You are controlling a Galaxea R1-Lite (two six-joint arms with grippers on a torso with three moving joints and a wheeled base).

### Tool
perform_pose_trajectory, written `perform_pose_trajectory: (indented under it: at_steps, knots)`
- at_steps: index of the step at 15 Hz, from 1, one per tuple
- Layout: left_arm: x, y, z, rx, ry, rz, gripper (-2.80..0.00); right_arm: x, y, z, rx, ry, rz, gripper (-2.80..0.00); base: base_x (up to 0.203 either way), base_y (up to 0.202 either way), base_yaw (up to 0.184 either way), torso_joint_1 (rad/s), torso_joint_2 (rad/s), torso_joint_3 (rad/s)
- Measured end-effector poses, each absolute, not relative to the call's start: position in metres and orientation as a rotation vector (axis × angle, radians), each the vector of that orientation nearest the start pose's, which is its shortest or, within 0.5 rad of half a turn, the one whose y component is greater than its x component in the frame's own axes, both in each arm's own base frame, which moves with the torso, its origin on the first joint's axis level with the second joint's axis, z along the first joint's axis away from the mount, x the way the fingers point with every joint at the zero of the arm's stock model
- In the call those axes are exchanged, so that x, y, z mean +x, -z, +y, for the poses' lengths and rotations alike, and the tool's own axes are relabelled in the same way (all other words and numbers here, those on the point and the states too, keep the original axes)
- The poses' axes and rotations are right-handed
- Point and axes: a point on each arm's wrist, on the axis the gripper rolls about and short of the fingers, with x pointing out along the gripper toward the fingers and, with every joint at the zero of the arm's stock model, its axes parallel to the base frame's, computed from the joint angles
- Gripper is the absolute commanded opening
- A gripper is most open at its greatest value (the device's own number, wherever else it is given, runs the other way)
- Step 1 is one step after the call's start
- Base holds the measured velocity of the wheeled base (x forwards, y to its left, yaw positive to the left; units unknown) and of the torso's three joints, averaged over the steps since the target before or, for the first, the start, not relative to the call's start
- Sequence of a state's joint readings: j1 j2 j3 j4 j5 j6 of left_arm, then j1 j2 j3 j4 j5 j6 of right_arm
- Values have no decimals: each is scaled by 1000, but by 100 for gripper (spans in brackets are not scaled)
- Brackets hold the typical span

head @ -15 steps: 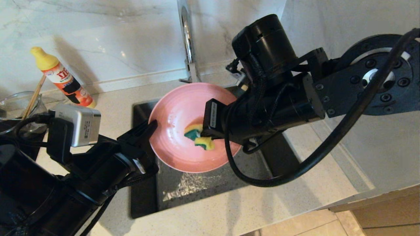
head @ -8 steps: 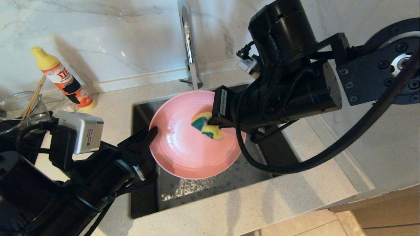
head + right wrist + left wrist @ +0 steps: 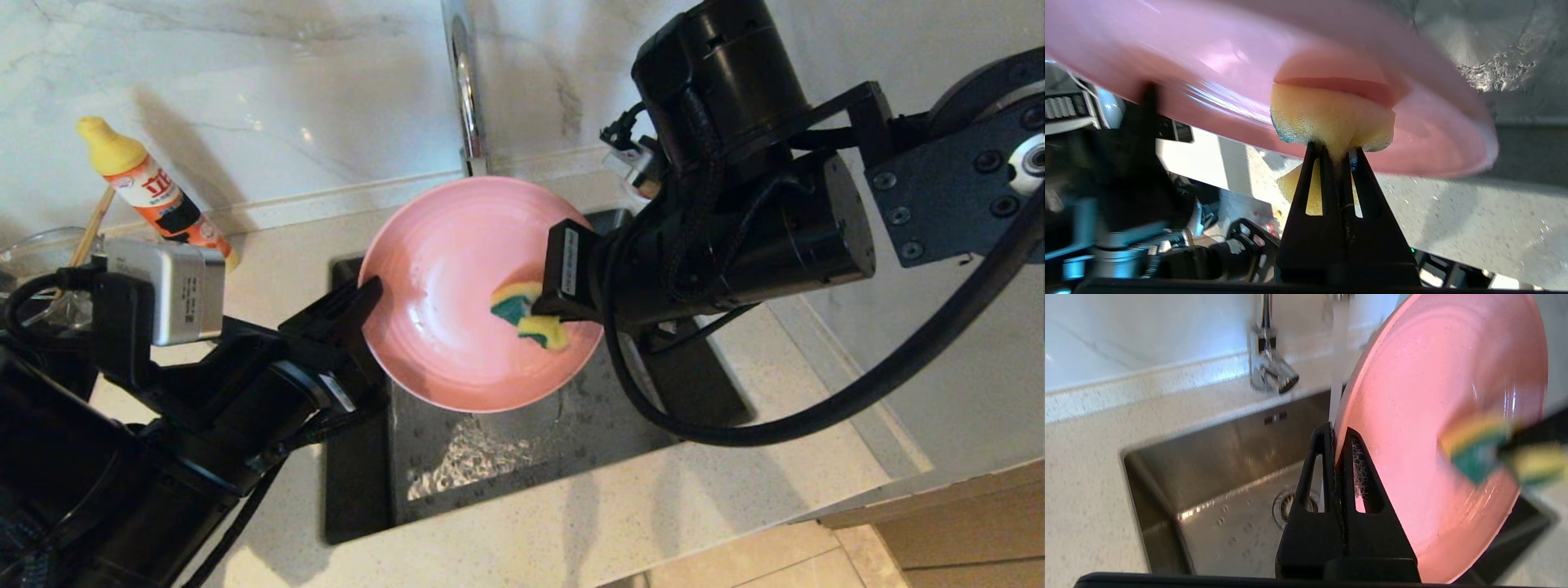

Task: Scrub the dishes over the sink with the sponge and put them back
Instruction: Wipe the plate

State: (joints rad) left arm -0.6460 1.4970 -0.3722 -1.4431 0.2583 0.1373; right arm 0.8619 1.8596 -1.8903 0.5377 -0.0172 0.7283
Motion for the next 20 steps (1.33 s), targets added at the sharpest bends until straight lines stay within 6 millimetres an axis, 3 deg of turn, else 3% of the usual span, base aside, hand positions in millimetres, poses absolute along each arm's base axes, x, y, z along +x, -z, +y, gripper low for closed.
perform_pose_trajectory:
  at_steps: [6,12,16,20]
  knots:
    - [178,-205,-128,-6,366,-309,-280,217,-304,282,407,-645,789,-280,0,0,0,0,0,0]
    - [172,-183,-128,36,391,-226,-280,210,-313,295,398,-694,740,-280,0,0,0,0,0,0]
    - [171,-182,-128,31,390,-239,-280,215,-318,292,392,-613,641,-280,0,0,0,7,1,0]
    - [172,-188,-129,17,388,-261,-280,214,-322,274,386,-578,654,-280,0,0,0,0,0,0]
